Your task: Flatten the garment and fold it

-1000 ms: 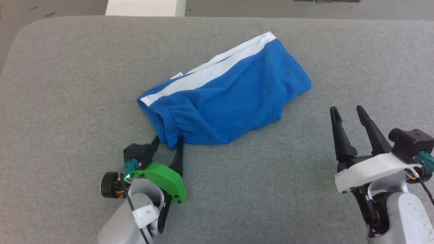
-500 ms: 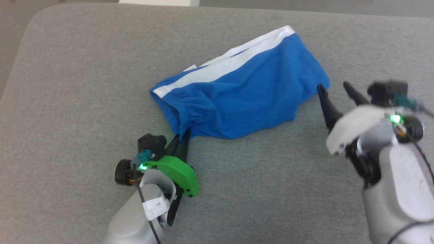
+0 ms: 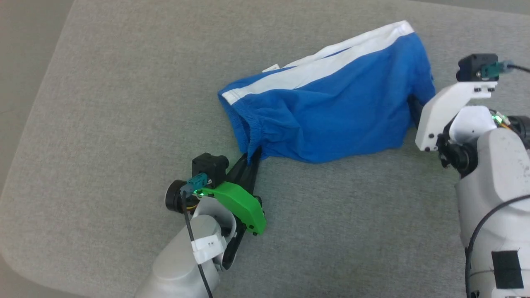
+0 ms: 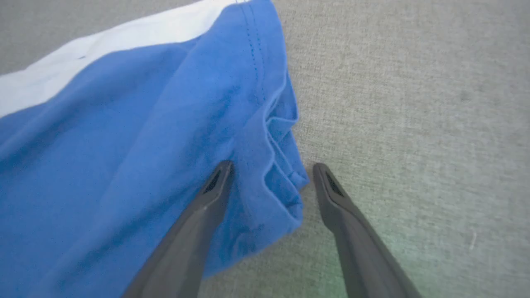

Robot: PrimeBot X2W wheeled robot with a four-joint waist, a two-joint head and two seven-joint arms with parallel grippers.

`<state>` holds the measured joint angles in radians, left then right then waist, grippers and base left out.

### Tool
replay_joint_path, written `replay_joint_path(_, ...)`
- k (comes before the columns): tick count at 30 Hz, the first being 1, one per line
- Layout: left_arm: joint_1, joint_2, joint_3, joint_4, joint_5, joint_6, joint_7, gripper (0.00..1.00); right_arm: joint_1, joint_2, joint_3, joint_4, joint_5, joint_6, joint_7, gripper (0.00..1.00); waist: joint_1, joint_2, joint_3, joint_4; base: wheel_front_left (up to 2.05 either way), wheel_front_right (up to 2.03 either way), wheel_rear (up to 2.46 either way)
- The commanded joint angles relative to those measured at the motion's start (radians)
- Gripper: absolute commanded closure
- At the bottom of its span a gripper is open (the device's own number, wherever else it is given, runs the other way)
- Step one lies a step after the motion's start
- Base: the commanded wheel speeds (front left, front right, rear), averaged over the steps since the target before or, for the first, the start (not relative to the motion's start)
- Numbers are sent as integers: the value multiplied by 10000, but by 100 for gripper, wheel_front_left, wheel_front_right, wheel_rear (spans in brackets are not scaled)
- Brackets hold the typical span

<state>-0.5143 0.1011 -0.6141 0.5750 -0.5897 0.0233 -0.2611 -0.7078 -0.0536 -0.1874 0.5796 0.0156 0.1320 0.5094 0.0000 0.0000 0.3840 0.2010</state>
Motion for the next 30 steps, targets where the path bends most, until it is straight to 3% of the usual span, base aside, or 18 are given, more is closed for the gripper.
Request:
replay_joint_path(1, -72, 23, 1, 120, 17, -29, -4, 100, 14, 33, 121, 231, -3, -13, 278, 4, 0, 0, 139, 147, 0, 0, 0)
replay_joint_path(2, -72, 20, 9, 133, 19, -33, -5, 100, 13, 33, 181, 269, 38, -13, 386, 51, 0, 0, 148, 154, 0, 0, 0)
replay_joint_path(3, -69, 17, 22, 146, 18, -38, -5, 100, 21, 33, 252, 271, 54, -13, 458, 73, 0, 0, 156, 154, 0, 0, 0)
replay_joint_path(4, -64, 14, 27, 163, 16, -48, -5, 100, 35, 33, 293, 238, 65, -13, 464, 82, 0, 0, 159, 148, 0, 0, 0)
replay_joint_path(5, -59, 13, 34, 170, 15, -56, -5, 100, 53, 33, 305, 171, 83, -13, 377, 100, 0, 0, 157, 141, 0, 0, 0)
replay_joint_path(17, 221, 347, 61, -87, 292, -198, -6, 100, 1018, 33, 414, -1282, 265, -13, -893, 100, 0, 0, -440, -269, 0, 0, 0)
replay_joint_path(23, 712, 894, -111, -564, 389, -275, 170, 100, 2894, 33, 614, -3194, 1087, -13, -651, 100, 0, 0, -1018, -682, 0, 0, 0)
replay_joint_path(30, 1702, 1845, -292, -2053, 279, -225, 1097, 100, 5569, 34, 784, -5381, 2322, -13, -210, 100, 0, 0, -1404, -1296, 0, 0, 0)
